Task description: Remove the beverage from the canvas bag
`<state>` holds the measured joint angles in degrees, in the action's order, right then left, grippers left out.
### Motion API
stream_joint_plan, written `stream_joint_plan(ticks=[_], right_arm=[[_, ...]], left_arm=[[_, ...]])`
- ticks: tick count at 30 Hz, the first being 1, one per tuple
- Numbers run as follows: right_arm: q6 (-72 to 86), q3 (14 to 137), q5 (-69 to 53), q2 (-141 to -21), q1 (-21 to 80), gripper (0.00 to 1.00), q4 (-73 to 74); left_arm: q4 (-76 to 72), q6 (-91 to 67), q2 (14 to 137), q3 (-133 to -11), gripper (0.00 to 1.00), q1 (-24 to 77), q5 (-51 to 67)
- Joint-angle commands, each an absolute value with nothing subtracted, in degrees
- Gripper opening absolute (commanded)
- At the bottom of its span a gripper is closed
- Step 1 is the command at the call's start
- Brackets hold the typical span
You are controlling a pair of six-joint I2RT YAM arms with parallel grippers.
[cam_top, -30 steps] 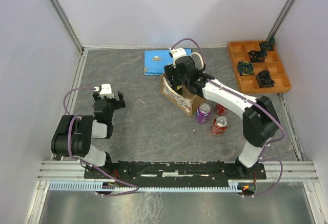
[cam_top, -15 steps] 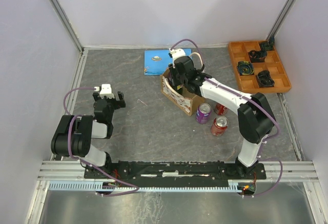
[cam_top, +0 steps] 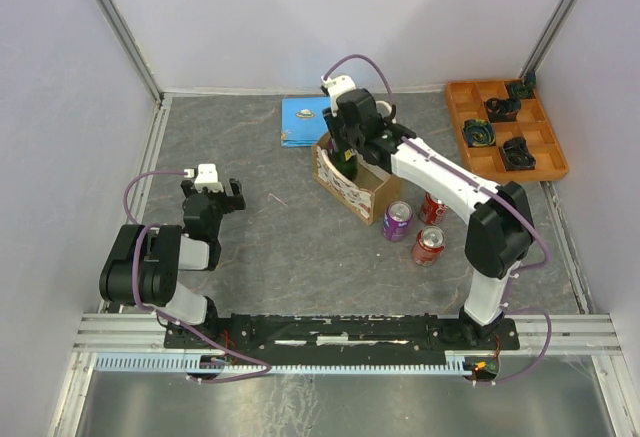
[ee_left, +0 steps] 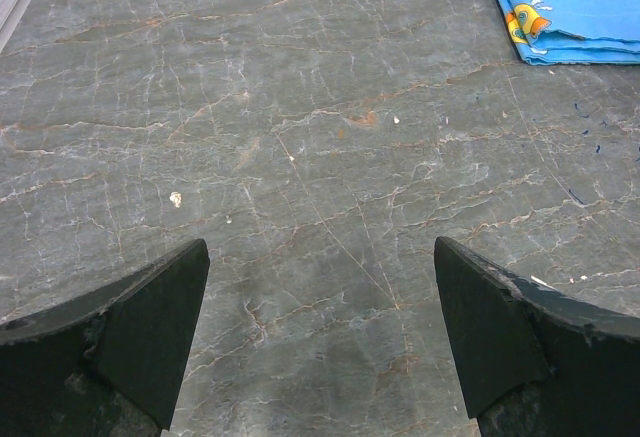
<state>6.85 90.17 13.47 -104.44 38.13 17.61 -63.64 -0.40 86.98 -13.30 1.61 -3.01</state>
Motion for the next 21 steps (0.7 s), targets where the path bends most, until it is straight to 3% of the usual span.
stream_joint_plan(ticks=[1, 21], right_arm=[[1.95, 99.47, 14.65, -97.93, 38.00, 0.00, 9.17], [0.03, 94.79, 14.43, -68.70, 44.48, 0.00, 27.40]], left_arm=[[-67.53, -0.35, 87.05, -13.45, 0.99, 1.40, -4.28], [-67.41, -0.31, 87.03, -13.53, 0.99, 1.38, -4.34]])
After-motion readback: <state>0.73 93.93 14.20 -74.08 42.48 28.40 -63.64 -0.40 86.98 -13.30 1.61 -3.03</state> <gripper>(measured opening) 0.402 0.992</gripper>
